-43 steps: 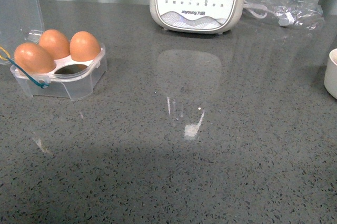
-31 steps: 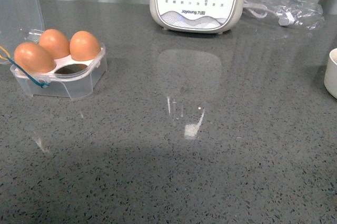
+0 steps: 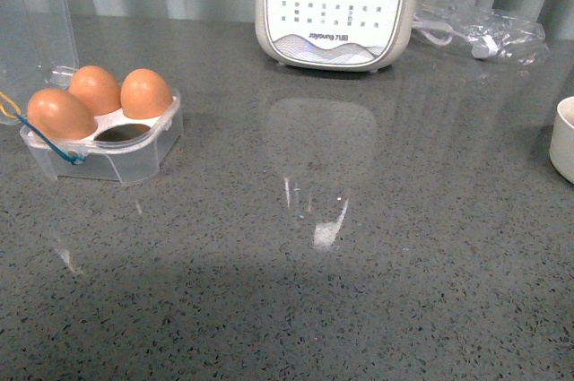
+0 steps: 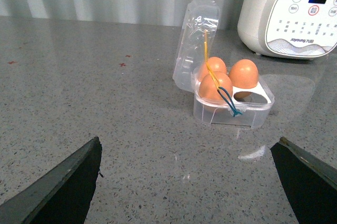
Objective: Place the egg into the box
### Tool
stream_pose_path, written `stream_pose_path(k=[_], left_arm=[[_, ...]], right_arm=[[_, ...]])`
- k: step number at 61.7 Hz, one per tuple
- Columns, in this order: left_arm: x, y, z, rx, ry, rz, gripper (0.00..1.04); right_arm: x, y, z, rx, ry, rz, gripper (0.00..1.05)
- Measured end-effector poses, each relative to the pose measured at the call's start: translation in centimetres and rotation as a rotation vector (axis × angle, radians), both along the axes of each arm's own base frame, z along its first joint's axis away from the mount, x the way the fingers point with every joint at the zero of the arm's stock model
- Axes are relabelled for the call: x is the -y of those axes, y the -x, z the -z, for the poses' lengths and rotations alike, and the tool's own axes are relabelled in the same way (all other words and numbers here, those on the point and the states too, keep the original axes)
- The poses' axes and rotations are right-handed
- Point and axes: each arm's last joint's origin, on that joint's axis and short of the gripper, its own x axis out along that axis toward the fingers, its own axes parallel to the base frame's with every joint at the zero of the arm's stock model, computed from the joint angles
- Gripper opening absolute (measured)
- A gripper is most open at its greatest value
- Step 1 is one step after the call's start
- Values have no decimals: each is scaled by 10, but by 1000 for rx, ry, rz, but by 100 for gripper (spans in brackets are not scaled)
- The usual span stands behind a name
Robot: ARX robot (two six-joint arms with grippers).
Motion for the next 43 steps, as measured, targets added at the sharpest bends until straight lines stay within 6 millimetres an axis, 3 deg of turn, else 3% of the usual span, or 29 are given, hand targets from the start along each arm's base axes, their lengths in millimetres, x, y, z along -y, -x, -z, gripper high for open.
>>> stream_pose_path(k=[31, 38, 43], left_arm=[[0, 0, 0, 0, 0, 0, 98], [0, 0, 0, 0, 0, 0, 98], [0, 0, 0, 0, 0, 0, 98]], right_arm=[[-3, -1, 0, -28, 8, 44, 98], [-10, -5, -15, 17, 29, 3, 98], [-10, -13, -44, 112, 47, -33, 98]])
